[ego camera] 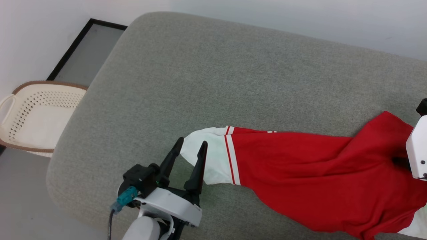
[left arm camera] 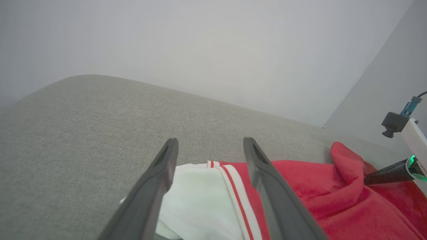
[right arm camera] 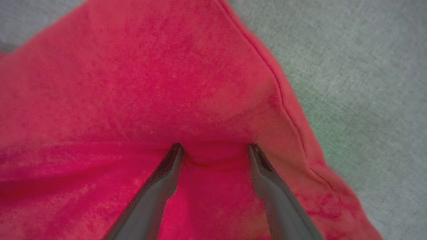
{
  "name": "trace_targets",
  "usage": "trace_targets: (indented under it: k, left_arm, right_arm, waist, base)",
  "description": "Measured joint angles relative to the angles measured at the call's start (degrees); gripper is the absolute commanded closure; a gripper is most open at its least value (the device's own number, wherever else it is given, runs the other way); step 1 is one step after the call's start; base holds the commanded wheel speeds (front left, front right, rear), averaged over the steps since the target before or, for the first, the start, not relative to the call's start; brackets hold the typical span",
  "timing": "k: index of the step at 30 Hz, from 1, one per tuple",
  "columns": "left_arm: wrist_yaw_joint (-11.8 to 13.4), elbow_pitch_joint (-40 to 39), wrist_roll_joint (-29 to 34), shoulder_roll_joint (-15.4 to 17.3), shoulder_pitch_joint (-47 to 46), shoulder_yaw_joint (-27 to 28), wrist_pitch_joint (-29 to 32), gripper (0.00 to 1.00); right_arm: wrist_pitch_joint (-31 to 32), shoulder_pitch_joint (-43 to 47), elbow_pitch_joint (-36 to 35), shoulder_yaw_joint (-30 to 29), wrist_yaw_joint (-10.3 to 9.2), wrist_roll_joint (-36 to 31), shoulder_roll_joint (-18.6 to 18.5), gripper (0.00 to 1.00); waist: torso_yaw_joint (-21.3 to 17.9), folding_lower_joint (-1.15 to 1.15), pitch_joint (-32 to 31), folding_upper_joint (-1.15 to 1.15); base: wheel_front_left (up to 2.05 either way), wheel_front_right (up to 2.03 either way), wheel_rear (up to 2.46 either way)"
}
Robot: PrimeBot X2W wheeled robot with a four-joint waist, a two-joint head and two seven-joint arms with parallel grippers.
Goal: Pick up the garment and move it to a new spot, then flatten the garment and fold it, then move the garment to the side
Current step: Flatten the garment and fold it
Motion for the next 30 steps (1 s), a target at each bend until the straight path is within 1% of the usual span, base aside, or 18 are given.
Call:
trace_targets:
  k: [2,3,8,15,25,30]
  left_arm:
    - [0.0,0.4,-0.3,0.0,-0.1,0.0,0.0,0.00]
    - [0.0,0.5,-0.3,0.0,-0.1,0.0,0.0,0.00]
    - [0.0,0.9,-0.3,0.1,-0.3,0.4,0.0,0.00]
    - [0.0,1.1,0.1,0.1,-0.2,0.9,0.0,0.00]
    - [0.0,1.2,0.3,1.1,0.8,2.4,0.0,0.00]
    - [0.0,1.2,0.5,1.4,1.4,2.7,0.0,0.00]
  right_arm:
    - [0.4,-0.4,0.4,-0.2,0.01,-0.3,0.2,0.88]
    - [0.4,-0.5,0.6,-0.4,0.01,-0.5,0.4,1.00]
    - [0.3,-1.2,0.9,-0.9,0.02,-1.0,1.7,1.00]
    - [-1.4,-0.9,-1.8,-0.5,0.00,-1.0,1.4,1.00]
    - [-4.9,3.8,-13.0,1.2,0.00,0.6,-0.3,1.00]
    - [-6.2,7.3,-20.3,2.0,-0.01,1.1,-0.9,1.00]
  waist:
    - [0.1,0.00,0.2,0.00]
    - [0.1,0.00,0.2,0.00]
    - [-0.4,0.00,-0.1,0.00]
    - [-1.6,0.00,-1.4,0.00]
    - [-4.3,0.00,-3.7,0.00]
    - [-5.7,0.00,-4.7,0.00]
  base:
    - [0.00,0.00,0.00]
    - [0.00,0.00,0.00]
    - [0.00,0.00,0.00]
    - [0.00,0.00,0.00]
    - [0.00,0.00,0.00]
    - [0.00,0.00,0.00]
